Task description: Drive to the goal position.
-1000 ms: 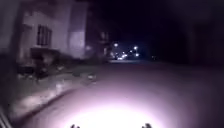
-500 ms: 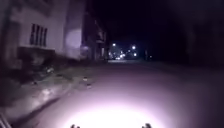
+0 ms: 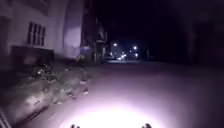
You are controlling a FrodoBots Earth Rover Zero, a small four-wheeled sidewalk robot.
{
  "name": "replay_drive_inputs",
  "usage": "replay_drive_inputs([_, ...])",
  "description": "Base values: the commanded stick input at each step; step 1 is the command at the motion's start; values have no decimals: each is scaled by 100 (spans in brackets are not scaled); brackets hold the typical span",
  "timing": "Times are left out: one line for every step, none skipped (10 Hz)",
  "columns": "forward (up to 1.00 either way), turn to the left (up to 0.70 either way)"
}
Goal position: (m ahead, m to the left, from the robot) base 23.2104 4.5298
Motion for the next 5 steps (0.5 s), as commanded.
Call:
replay_drive_inputs([70, 0])
replay_drive_inputs([70, 0])
replay_drive_inputs([70, 0])
replay_drive_inputs([70, 0])
replay_drive_inputs([70, 0])
